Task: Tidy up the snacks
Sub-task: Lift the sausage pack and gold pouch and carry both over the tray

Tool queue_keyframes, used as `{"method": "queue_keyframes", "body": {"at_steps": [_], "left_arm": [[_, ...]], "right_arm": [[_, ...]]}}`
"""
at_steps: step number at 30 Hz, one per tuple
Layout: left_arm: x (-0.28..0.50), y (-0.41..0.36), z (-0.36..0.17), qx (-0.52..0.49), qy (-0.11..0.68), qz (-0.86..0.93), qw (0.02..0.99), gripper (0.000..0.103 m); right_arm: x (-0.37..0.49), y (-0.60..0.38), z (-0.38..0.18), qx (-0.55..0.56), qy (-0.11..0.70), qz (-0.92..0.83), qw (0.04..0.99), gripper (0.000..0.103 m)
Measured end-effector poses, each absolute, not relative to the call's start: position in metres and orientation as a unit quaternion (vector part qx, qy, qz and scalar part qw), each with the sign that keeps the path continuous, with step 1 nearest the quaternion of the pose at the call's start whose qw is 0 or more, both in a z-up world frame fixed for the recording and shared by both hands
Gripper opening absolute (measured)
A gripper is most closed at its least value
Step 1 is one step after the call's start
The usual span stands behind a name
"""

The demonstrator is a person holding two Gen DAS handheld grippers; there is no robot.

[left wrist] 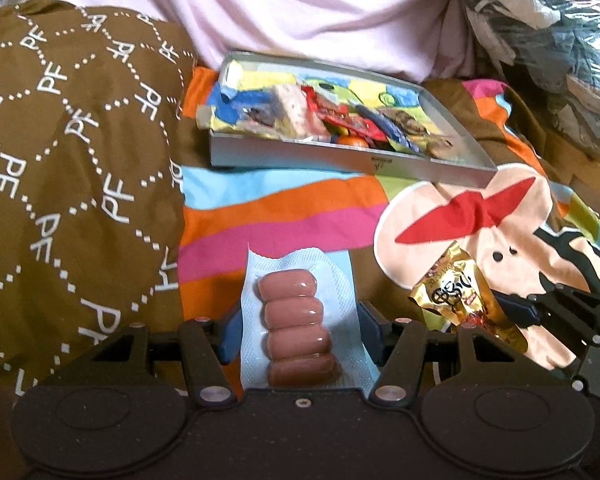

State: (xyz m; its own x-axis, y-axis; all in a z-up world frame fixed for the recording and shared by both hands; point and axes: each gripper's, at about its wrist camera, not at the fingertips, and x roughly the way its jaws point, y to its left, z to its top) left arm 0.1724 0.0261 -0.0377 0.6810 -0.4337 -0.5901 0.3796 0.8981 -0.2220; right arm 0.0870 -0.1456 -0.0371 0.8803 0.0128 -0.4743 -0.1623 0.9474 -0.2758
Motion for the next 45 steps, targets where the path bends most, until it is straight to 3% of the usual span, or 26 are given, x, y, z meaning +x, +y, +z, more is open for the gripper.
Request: {"method": "queue_keyframes", "body": {"at_steps": [32, 45], "left_arm": [[0.226, 0.032, 0.001, -0.080, 0.260, -0.152, 0.950, 0.061], [0.314, 0.018, 0.037, -0.074, 0.247, -0.154, 0.954, 0.061]], "right_arm": [[0.123, -0.142, -0.006, -0.205, 0.133, 0.044, 0.969, 0.053], [0.203, -0.154, 0.035, -0.228, 0.123, 0.063, 0.964, 0.053]]}}
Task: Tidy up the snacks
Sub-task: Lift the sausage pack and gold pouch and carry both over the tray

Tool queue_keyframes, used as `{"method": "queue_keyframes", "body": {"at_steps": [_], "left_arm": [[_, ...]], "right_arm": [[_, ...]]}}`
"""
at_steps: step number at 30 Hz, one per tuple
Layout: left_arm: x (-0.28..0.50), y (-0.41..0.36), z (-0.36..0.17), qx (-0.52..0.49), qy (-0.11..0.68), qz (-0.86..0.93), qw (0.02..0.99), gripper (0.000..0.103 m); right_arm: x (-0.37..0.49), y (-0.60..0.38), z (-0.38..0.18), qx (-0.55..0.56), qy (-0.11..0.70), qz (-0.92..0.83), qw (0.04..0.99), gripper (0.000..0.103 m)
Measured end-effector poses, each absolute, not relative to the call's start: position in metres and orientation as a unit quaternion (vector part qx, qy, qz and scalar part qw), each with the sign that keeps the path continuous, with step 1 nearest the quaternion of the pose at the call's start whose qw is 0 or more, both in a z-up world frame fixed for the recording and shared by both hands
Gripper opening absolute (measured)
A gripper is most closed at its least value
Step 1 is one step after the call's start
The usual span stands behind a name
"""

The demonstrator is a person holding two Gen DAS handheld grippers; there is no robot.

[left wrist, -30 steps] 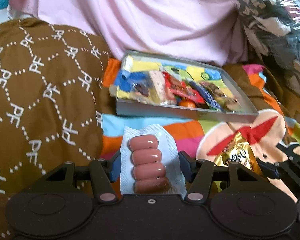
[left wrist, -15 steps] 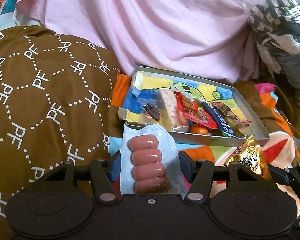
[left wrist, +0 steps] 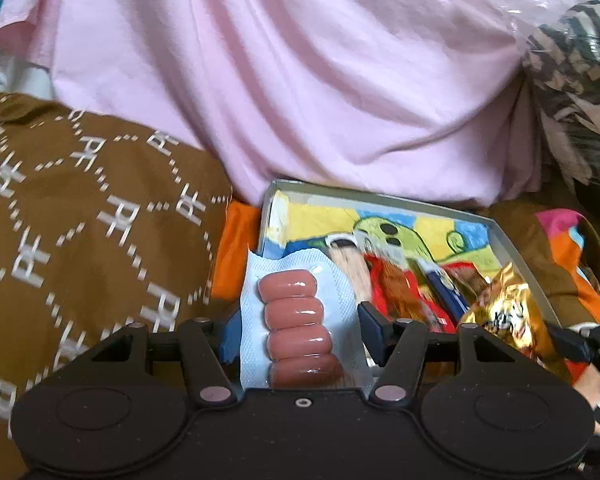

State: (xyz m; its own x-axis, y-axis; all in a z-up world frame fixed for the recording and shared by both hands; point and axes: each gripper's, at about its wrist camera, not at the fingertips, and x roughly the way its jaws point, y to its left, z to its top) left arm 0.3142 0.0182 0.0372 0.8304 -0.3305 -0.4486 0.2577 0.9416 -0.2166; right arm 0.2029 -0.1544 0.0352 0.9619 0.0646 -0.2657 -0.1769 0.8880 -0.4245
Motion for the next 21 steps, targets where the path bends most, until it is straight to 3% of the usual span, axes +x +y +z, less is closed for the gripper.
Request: {"method": "queue_keyframes", "body": {"at_steps": [10, 21], "left_arm": [[0.366, -0.008, 0.033, -0.057, 0.270, -0.157, 0.948, 0.061], [0.384, -0.019, 0.024, -0.049, 0.289, -0.156, 0.943, 0.061]], "right_arm": [[0.285, -0.173, 0.056, -0.159, 0.149, 0.036, 0.975, 0.053], [0.312, -0.183, 0.045, -0.151, 0.175, 0.036, 0.972, 0.053]]}}
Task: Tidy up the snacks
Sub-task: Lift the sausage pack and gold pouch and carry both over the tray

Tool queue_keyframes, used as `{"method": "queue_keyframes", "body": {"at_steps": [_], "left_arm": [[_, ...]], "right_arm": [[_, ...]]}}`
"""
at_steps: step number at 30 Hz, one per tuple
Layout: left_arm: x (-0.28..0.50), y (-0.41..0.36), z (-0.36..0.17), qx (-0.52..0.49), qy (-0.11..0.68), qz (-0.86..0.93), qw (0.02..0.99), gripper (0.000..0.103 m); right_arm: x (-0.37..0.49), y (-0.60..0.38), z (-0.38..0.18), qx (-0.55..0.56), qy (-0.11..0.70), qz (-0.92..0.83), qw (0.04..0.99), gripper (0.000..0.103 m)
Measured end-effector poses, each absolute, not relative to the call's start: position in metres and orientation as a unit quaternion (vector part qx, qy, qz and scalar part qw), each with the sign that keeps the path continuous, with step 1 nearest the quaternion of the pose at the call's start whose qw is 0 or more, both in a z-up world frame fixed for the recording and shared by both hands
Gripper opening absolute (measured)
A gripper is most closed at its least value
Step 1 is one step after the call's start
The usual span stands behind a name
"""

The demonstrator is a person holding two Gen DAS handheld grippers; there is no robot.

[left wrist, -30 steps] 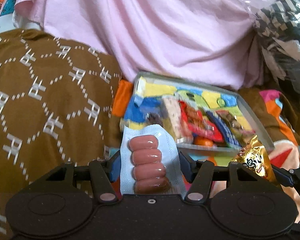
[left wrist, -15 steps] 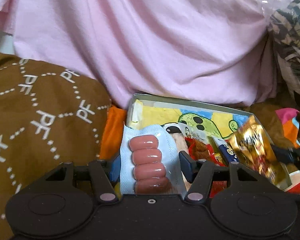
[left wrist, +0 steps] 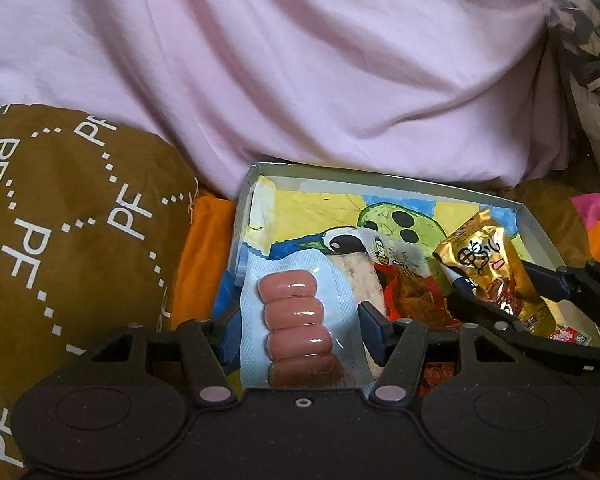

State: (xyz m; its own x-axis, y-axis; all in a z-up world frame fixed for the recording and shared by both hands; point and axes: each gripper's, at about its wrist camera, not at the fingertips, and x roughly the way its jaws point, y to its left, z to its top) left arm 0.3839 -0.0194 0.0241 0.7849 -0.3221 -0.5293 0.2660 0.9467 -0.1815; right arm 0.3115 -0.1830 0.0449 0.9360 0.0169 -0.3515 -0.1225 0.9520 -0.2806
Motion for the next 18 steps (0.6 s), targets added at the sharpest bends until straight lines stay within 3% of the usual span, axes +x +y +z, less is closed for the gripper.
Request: {"method": "queue_keyframes", "body": {"at_steps": [18], "left_arm": [[0.393, -0.021, 0.020, -0.056, 0.302, -0.150, 0.940, 0.060]], "right_arm": [[0.325, -0.187, 0.035, -0.115, 0.205, 0.043, 0.971, 0.054]]}}
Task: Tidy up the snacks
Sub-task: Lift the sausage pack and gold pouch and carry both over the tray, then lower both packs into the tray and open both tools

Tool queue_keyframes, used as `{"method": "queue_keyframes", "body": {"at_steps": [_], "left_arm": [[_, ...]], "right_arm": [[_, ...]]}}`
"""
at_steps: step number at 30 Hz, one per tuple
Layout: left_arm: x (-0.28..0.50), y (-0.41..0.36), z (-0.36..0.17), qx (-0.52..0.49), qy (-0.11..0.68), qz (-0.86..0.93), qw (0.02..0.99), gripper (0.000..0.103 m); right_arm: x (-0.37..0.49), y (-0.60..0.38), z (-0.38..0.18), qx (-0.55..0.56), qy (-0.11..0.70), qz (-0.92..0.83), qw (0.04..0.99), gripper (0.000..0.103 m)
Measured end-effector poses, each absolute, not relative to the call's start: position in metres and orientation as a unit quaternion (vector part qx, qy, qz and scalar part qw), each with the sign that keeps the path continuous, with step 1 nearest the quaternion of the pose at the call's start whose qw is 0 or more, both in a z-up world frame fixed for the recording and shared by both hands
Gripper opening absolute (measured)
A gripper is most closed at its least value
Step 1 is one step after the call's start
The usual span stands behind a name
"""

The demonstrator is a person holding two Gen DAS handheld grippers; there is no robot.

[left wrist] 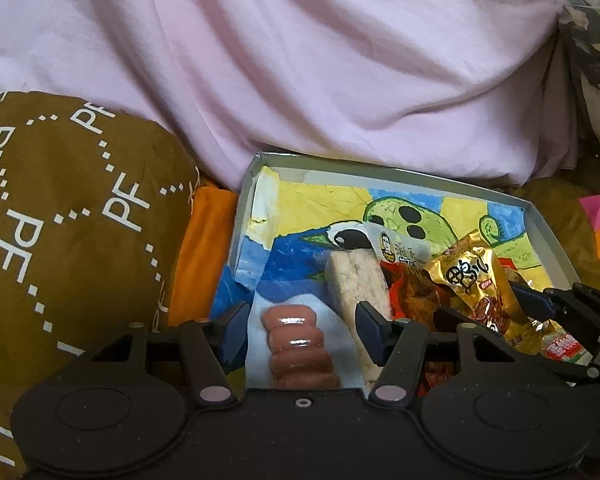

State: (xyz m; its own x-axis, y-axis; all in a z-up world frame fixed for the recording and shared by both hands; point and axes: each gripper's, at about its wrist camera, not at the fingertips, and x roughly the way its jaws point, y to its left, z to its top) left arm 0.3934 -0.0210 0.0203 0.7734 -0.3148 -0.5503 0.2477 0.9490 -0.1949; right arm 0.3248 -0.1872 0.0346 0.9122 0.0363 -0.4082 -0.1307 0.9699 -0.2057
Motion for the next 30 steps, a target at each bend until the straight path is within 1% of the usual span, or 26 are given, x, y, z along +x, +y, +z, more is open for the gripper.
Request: {"method": "queue_keyframes", "body": {"at_steps": [7, 11, 19, 22, 24, 30], "left_arm": [[0.393, -0.021, 0.020, -0.056, 0.304, -0.149, 0.939, 0.060], [0.394, -0.022, 0.019, -0.056, 0.306, -0.148, 0.939, 0.060], [0.395, -0.021, 0.018, -0.060, 0.311, -0.148, 0.937, 0.065], [0.394, -0.021, 0.019, -0.064, 0.310, -0.149, 0.937, 0.069], [0.391, -0.020, 0.021, -0.070, 0.306, -0.148, 0.938, 0.075], [0.381, -0.016, 0.030, -0.083, 0.287, -0.142, 0.944, 0.088]], "right_arm": [[0.325, -0.187, 0.033, -0.111, 0.204, 0.040, 0.972, 0.055], [0.325, -0.188, 0.033, -0.108, 0.206, 0.038, 0.972, 0.057], [0.328, -0.194, 0.033, -0.092, 0.211, 0.032, 0.973, 0.059], [0.327, -0.195, 0.033, -0.091, 0.209, 0.032, 0.973, 0.061], [0.326, -0.195, 0.033, -0.090, 0.207, 0.030, 0.974, 0.069], [0.316, -0.201, 0.036, -0.076, 0.187, 0.030, 0.979, 0.087]]}}
